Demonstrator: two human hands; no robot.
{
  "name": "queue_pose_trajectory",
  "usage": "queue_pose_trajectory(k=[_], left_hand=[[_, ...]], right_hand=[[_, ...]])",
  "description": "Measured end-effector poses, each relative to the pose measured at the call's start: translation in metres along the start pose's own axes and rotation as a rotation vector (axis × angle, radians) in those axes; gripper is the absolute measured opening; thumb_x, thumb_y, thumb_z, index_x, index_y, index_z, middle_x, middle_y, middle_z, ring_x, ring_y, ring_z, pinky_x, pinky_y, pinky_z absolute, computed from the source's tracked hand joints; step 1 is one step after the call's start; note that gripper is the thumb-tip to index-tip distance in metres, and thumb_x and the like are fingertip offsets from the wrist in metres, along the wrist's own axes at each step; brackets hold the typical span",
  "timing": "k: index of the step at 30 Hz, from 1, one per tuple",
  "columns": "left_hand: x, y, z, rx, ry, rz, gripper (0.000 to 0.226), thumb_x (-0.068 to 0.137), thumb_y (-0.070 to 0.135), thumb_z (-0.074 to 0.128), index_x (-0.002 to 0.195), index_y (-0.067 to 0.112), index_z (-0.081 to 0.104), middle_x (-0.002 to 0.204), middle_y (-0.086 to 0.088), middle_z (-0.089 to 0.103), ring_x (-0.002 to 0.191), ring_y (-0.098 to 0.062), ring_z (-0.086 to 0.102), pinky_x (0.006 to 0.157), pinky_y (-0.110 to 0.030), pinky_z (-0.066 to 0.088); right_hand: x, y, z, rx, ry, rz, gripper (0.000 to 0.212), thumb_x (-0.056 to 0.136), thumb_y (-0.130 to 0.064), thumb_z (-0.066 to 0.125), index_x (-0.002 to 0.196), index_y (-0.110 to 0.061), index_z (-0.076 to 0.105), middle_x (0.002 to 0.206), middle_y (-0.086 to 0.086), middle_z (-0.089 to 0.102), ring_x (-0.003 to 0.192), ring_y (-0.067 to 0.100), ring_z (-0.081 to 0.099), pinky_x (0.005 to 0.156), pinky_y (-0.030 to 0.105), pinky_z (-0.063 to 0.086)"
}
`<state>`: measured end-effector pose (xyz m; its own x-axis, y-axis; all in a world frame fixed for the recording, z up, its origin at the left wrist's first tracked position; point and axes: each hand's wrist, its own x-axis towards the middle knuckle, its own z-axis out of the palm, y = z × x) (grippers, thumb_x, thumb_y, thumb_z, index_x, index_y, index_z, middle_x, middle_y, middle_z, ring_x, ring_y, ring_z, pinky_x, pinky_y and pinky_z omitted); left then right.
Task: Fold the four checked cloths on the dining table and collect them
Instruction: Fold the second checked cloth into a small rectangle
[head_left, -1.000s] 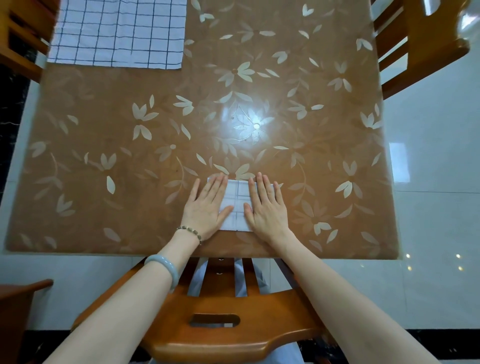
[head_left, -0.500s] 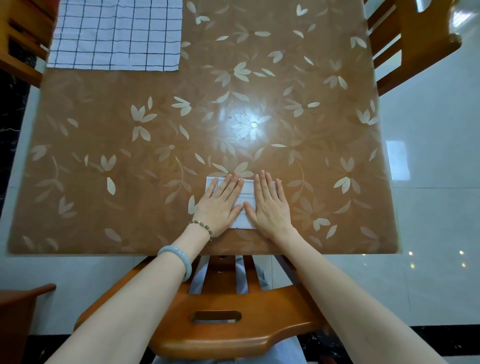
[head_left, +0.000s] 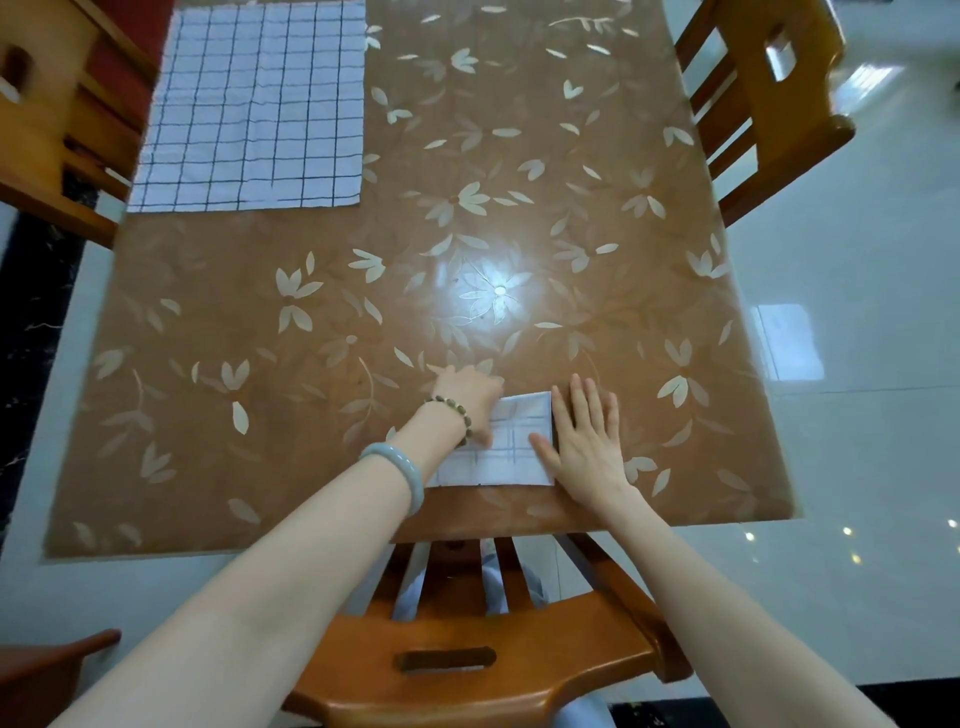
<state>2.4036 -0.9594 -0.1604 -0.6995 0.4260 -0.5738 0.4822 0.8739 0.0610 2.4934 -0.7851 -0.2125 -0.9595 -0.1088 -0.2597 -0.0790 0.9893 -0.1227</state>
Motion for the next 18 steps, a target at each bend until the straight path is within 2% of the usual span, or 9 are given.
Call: queue_pose_trajectory(k=[2,4,6,8,10,14,16,18], left_hand=[[-0.001,-0.001,-0.002,-0.041,0.004,0.067,0.027,0.073,0.035,0.074,0.085,0.020,0.055,0.092,0.003,0.061,0.094,-0.020,0.060,0.071,-0.031,0.046],[-0.008,-0.007,-0.005,-0.208,-0.003,0.125,0.026,0.075,0.033,0.074,0.090,0.017,0.060,0.087,0.006,0.059,0.089,-0.020,0.059,0.066,-0.028,0.043],[-0.020,-0.013,-0.013,-0.462,-0.040,0.177,0.030,0.075,0.030,0.077,0.095,0.013,0.063,0.083,0.009,0.058,0.084,-0.017,0.056,0.065,-0.029,0.039],[-0.034,-0.019,-0.025,-0.716,-0.090,0.208,0.024,0.075,0.026,0.079,0.094,0.019,0.065,0.089,0.009,0.064,0.084,-0.011,0.060,0.073,-0.025,0.046],[-0.048,-0.025,-0.035,-0.831,-0.123,0.203,0.020,0.074,0.023,0.080,0.086,0.028,0.065,0.090,0.012,0.068,0.084,-0.003,0.063,0.076,-0.022,0.050],[-0.068,-0.049,-0.034,-0.903,-0.212,0.083,0.022,0.072,0.021,0.082,0.090,0.016,0.071,0.090,0.009,0.071,0.084,-0.010,0.068,0.069,-0.020,0.054],[-0.079,-0.059,-0.028,-1.075,-0.191,-0.001,0.027,0.069,0.019,0.083,0.092,0.013,0.071,0.090,0.001,0.073,0.084,-0.017,0.070,0.073,-0.029,0.058],[-0.089,-0.054,-0.025,-1.398,-0.111,-0.096,0.045,0.060,0.021,0.085,0.100,0.007,0.069,0.092,-0.007,0.075,0.085,-0.023,0.071,0.073,-0.036,0.059]], right_hand=[[-0.001,-0.003,-0.009,0.134,0.085,0.015,0.070,0.092,-0.051,0.039,0.148,-0.009,0.029,0.158,0.017,0.011,0.147,0.031,0.000,0.117,0.045,-0.007],[-0.002,-0.006,-0.021,0.414,0.117,0.090,0.068,0.088,-0.040,0.059,0.146,-0.014,0.034,0.157,0.011,0.020,0.146,0.027,0.009,0.118,0.044,0.005],[-0.007,-0.007,-0.041,0.854,0.009,0.226,0.062,0.082,-0.032,0.070,0.138,-0.016,0.046,0.142,0.003,0.046,0.134,0.021,0.038,0.112,0.044,0.032],[-0.014,-0.008,-0.062,1.175,-0.088,0.314,0.036,0.081,-0.027,0.072,0.114,-0.013,0.066,0.111,0.004,0.068,0.107,0.022,0.063,0.092,0.046,0.052],[-0.022,-0.011,-0.078,1.262,-0.153,0.337,0.018,0.083,-0.023,0.071,0.095,-0.010,0.072,0.092,0.008,0.073,0.091,0.026,0.069,0.079,0.044,0.058],[-0.033,-0.016,-0.102,1.293,-0.159,0.381,0.010,0.084,-0.019,0.071,0.086,-0.009,0.072,0.085,0.008,0.073,0.080,0.020,0.070,0.070,0.033,0.058],[-0.039,-0.012,-0.109,1.335,-0.140,0.440,0.010,0.084,-0.017,0.071,0.086,-0.007,0.072,0.085,0.009,0.072,0.080,0.021,0.070,0.071,0.035,0.058],[-0.048,-0.005,-0.115,1.402,-0.112,0.499,0.011,0.082,-0.017,0.072,0.086,-0.007,0.072,0.086,0.009,0.073,0.082,0.024,0.071,0.072,0.037,0.060]])
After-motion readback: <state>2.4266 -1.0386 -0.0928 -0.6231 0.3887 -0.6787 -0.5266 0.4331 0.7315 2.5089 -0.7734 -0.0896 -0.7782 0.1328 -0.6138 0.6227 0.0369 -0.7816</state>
